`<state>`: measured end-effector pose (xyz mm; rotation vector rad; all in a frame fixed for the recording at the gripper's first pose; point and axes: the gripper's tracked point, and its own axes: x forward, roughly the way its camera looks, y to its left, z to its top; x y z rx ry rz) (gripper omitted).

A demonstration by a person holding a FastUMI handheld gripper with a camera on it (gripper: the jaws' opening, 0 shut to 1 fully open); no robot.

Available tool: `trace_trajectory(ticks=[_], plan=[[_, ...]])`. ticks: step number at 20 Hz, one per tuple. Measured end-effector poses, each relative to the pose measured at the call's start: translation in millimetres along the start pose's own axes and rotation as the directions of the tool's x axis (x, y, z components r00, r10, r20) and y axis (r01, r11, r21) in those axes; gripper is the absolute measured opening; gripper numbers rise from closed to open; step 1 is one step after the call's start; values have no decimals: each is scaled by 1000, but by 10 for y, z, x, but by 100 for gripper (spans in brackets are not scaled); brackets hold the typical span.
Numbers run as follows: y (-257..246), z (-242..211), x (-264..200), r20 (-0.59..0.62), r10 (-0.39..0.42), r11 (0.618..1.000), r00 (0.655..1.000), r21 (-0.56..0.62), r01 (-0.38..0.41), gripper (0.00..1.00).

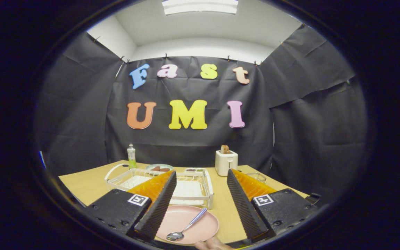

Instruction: Take the plate from the dish rack, then take the spoon from the basket and place it into the plate.

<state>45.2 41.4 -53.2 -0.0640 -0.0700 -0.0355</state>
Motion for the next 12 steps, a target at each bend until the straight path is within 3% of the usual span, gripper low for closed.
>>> trace_trajectory(ticks=[5,7,12], plan=[[-174,364,-169,10,-34,999,999,6,34,98],[-59,365,-219,-28,27,1000,999,7,-27,97],[-210,397,-335,-70,24,1000,997,12,-23,98]])
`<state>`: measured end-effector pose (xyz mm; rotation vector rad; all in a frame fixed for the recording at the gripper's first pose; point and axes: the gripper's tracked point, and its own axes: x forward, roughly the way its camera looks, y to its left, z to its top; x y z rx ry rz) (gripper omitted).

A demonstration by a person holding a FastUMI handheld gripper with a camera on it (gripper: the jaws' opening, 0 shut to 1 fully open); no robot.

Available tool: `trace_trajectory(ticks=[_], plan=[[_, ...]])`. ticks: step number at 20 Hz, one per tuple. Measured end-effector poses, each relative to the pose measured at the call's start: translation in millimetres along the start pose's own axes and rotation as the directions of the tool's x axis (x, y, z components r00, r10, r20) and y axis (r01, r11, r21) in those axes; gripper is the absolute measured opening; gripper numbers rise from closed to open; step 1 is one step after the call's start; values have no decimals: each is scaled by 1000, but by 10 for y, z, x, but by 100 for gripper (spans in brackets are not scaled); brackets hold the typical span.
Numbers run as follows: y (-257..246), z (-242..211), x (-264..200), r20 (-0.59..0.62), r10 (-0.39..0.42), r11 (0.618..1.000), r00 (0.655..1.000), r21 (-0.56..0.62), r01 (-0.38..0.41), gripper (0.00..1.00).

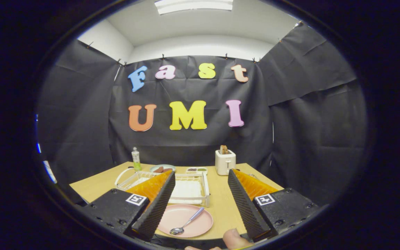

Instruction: Take the plate from the dish rack, then take the spoon from the basket and place it into the plate.

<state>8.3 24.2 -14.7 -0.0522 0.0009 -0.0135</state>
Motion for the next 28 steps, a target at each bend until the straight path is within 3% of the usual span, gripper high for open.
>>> trace_trajectory(ticks=[9,20,28], plan=[[-1,-78,-45,-63,44,999,997,4,-44,98],[-173,99,-182,22,32,998,999,61,-34,98],[-280,36,-154,-21,7,998,1000,59,-6,98]])
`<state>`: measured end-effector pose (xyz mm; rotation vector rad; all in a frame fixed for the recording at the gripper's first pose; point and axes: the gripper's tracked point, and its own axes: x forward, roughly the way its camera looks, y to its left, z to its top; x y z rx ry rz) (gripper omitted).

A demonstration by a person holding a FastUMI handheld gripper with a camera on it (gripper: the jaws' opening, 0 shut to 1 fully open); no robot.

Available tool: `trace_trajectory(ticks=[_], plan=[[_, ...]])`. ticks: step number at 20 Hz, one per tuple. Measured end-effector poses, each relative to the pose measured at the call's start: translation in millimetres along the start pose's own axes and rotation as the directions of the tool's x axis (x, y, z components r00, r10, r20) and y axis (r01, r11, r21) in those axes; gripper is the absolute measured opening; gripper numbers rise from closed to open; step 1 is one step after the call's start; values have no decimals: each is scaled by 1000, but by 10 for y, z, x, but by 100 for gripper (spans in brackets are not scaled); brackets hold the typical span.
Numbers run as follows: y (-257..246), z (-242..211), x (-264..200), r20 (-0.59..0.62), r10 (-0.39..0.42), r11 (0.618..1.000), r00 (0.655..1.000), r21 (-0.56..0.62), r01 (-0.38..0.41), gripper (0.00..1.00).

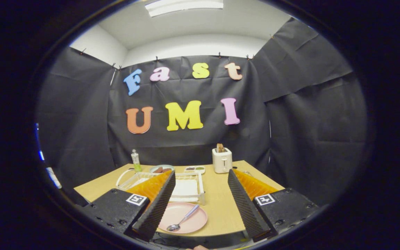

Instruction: Take the plate from the dish rack, then take the spoon from the basket and place it into the plate.

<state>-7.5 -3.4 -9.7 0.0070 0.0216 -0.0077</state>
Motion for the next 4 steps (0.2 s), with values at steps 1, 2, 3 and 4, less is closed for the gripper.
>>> trace_trajectory(ticks=[1,2,3,4], plan=[[-10,1,-1,-4,-3,1000,1000,-1,3,98],[-9,-1,5,-7,-3,1000,1000,0,3,98],[-6,2,1,-8,-2,1000,1000,0,2,98],[-20,7,0,-7,-5,1000,1000,1,5,98]])
